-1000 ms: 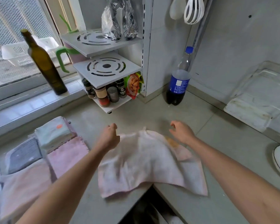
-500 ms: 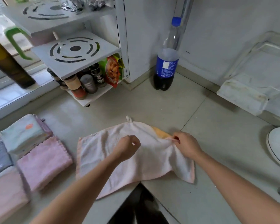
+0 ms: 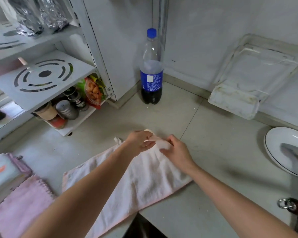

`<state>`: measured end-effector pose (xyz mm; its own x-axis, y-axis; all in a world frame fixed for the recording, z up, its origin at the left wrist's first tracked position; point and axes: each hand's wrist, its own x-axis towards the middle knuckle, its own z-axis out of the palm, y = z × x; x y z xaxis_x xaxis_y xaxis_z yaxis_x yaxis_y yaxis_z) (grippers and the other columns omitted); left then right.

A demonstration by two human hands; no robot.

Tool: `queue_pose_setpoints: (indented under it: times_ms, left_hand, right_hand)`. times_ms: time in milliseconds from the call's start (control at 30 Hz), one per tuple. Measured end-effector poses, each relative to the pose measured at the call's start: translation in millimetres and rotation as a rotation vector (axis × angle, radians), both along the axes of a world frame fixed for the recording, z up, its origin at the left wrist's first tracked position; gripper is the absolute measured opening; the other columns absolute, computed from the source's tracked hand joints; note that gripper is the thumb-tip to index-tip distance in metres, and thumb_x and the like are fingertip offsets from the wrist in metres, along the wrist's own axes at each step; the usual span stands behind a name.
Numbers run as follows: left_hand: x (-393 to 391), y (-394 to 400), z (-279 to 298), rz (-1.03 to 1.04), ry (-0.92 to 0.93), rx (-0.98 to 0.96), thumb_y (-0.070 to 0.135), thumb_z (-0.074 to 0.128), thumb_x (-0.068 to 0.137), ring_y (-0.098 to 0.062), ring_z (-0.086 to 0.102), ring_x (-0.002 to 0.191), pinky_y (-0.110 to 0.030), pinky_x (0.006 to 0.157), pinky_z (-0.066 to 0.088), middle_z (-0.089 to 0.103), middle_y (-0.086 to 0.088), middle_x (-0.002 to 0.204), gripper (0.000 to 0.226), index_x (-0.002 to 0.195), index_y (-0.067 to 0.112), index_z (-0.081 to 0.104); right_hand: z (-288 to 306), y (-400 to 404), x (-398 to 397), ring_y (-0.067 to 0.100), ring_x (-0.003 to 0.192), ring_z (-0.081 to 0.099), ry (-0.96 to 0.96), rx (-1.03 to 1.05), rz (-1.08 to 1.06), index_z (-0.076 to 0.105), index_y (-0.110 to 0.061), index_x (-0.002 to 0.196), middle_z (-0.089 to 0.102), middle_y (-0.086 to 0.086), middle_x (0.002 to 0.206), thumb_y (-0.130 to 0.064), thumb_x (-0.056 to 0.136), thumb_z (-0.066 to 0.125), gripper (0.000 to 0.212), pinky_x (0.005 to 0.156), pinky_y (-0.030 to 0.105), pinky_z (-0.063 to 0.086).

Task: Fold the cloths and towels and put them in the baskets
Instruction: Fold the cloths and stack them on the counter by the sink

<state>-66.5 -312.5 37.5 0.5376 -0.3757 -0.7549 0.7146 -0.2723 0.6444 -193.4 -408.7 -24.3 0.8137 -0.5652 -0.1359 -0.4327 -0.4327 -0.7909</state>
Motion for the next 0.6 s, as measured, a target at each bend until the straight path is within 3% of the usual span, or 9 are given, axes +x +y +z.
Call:
queue_pose_setpoints:
  times_ms: [133,233,333,400,500,600]
  left_hand:
    - [6,-14,-5,0.065,-0.065,-0.004,-0.012,0.049,0.09,-0.014,0.05,0.053,-0.026,0.065,0.057,0.042,-0.01,0.065,0.019,0.074,-0.002,0.053]
    - [1,-29,-7,0.063,-0.041,-0.053,-0.014,0.049,0.09,-0.015,0.047,0.061,-0.036,0.087,0.052,0.044,-0.01,0.07,0.018,0.079,0.0,0.054]
    - [-4,-49,-8,0.041,-0.034,-0.102,-0.012,0.053,0.089,-0.016,0.051,0.068,-0.038,0.097,0.046,0.049,-0.011,0.078,0.017,0.08,0.002,0.054]
    - [-2,-63,-6,0.024,-0.082,-0.142,-0.01,0.054,0.09,-0.02,0.055,0.08,-0.035,0.094,0.046,0.053,-0.014,0.09,0.009,0.093,-0.003,0.058]
    - [14,-69,-4,0.002,-0.197,-0.133,-0.008,0.055,0.09,-0.025,0.054,0.096,-0.029,0.085,0.047,0.055,-0.016,0.104,0.03,0.12,-0.007,0.056]
    - [38,-47,-10,-0.086,-0.374,-0.037,-0.008,0.06,0.086,-0.025,0.055,0.088,-0.018,0.061,0.054,0.058,-0.014,0.098,0.029,0.115,-0.009,0.061]
  right_hand:
    - [-18,-33,-22,0.026,0.081,0.065,0.31,-0.053,-0.088,0.064,-0.009,0.081,0.068,0.008,0.082,-0.021,0.083,0.065,0.012,0.068,0.033,0.048]
    - [-4,-60,-36,0.029,0.079,0.062,0.319,-0.163,-0.233,0.052,-0.018,0.067,0.066,0.01,0.08,-0.019,0.087,0.06,0.022,0.06,0.031,0.039]
    - [17,-86,-40,0.034,0.079,0.061,0.252,-0.327,-0.379,0.054,-0.011,0.076,0.066,0.014,0.083,-0.014,0.088,0.056,0.013,0.061,0.034,0.041]
    - [27,-99,-39,0.034,0.08,0.06,0.204,-0.412,-0.412,0.058,-0.009,0.082,0.066,0.012,0.085,-0.013,0.087,0.056,0.007,0.064,0.037,0.046]
    - [42,-104,-36,0.033,0.078,0.059,0.126,-0.47,-0.3,0.059,-0.011,0.082,0.065,0.009,0.084,-0.016,0.086,0.059,0.007,0.064,0.038,0.046]
    - [54,-81,-30,0.028,0.074,0.059,0.059,-0.489,-0.1,0.061,-0.014,0.081,0.065,0.004,0.082,-0.016,0.084,0.063,0.004,0.062,0.036,0.045]
